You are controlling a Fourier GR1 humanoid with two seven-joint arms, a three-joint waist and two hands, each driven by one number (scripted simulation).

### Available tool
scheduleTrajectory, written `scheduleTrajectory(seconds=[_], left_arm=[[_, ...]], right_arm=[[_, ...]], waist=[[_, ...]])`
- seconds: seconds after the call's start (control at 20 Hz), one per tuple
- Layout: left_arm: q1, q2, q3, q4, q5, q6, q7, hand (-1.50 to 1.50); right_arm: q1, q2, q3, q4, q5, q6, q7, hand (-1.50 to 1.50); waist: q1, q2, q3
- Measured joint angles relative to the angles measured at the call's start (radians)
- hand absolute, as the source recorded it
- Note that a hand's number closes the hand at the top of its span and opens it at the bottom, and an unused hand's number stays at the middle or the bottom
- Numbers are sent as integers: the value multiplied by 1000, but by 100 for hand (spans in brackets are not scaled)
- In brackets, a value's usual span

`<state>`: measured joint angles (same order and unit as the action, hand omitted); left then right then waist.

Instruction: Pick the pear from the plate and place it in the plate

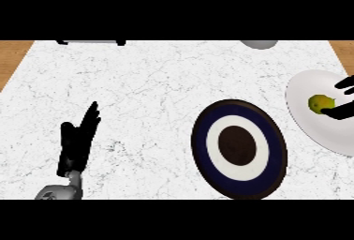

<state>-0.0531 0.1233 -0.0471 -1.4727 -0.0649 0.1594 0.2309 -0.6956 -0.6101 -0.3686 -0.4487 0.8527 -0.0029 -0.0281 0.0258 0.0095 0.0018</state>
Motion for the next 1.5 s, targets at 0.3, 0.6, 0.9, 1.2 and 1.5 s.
scheduleTrajectory(seconds=[0.3,0.6,0.9,1.2,1.5], left_arm=[[-2,3,6,-2,-3,-3,11,0],[5,1,17,14,2,-1,-4,0],[4,13,27,1,9,-16,9,0],[3,-9,17,9,-10,-6,-1,0],[-19,-7,27,20,-11,-17,3,0]], right_arm=[[-2,-33,-60,57,-83,37,-222,-150],[-24,-22,-249,50,-301,78,-369,-150],[31,-76,-361,98,-444,204,-475,-150],[79,-98,-367,138,-502,289,-566,-150],[88,-92,-343,173,-521,283,-652,-150]], waist=[[-6,-1,1],[-21,-6,1],[-18,-5,0],[-14,-5,0],[-7,-2,1]])
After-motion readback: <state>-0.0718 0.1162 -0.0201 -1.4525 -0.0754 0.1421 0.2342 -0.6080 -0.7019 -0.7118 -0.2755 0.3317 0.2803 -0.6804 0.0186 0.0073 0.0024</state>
